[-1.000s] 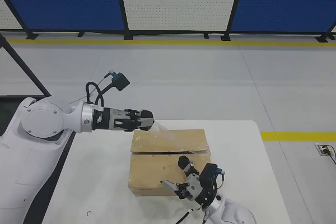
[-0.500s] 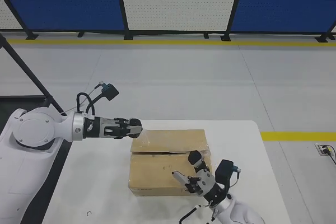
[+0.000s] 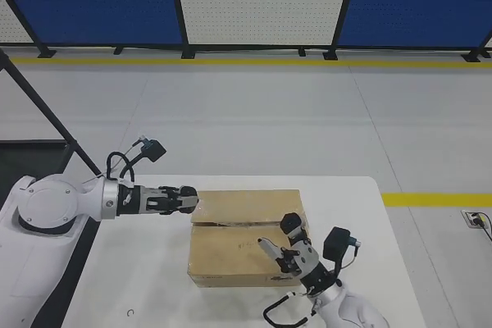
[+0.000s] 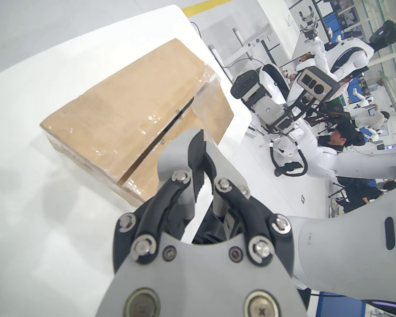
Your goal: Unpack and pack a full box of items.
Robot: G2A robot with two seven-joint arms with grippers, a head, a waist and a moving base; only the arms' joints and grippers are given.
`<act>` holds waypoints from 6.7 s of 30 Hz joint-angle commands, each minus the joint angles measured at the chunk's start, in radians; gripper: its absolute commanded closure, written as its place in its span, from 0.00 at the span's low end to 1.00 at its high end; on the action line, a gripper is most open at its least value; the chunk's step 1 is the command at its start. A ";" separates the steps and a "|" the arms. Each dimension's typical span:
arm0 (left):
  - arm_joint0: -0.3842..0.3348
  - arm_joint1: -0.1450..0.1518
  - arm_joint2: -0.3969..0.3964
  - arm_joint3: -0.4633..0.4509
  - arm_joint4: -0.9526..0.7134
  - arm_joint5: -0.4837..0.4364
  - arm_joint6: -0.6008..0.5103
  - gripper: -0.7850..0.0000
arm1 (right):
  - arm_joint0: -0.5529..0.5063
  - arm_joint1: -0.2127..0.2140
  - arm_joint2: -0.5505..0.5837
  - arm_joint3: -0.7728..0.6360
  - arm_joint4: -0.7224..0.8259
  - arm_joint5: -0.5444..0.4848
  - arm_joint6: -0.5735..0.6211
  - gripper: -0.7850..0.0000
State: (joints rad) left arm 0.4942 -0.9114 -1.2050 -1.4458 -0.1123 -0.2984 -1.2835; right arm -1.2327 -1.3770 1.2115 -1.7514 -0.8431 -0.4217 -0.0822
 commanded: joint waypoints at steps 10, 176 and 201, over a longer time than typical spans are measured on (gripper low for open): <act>0.047 0.019 -0.039 -0.010 0.046 -0.004 0.052 1.00 | 0.009 0.000 -0.011 0.006 -0.004 -0.002 0.011 0.00; 0.088 0.014 0.025 0.147 -0.316 0.202 0.178 1.00 | 0.192 -0.085 -0.109 0.192 0.172 0.300 0.197 0.00; 0.110 0.036 0.099 0.125 -0.045 0.529 0.092 1.00 | 0.195 -0.089 -0.104 0.200 0.171 0.289 0.203 0.00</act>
State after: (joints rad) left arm 0.6029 -0.8760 -1.1045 -1.3202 -0.1630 0.2245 -1.1955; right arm -1.0377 -1.4655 1.1071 -1.5514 -0.6721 -0.1331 0.1206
